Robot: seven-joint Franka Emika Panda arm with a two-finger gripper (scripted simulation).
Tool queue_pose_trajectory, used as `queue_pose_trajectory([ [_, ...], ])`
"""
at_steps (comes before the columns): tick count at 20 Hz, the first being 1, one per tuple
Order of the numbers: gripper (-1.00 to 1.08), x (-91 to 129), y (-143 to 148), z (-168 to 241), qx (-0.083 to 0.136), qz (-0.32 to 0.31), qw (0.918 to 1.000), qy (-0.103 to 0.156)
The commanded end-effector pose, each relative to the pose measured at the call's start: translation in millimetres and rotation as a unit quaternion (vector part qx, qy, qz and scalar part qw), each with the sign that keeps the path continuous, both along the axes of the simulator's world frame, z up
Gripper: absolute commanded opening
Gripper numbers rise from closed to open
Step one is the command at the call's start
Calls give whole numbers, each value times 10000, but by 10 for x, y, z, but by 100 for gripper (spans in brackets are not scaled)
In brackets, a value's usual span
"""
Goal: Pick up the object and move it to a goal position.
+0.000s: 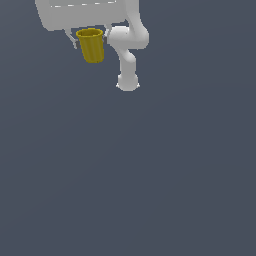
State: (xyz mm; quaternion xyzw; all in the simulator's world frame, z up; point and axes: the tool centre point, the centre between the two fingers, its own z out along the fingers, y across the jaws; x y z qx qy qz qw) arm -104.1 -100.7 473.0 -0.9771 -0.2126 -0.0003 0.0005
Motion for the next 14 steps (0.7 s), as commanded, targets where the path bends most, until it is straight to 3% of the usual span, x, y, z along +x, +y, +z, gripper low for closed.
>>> queue_pose_trajectory([
  [1,-100,-22,-47,149,-2,2,10000,1],
  [14,-100,-37,-125,376,-6,2,10000,2],
])
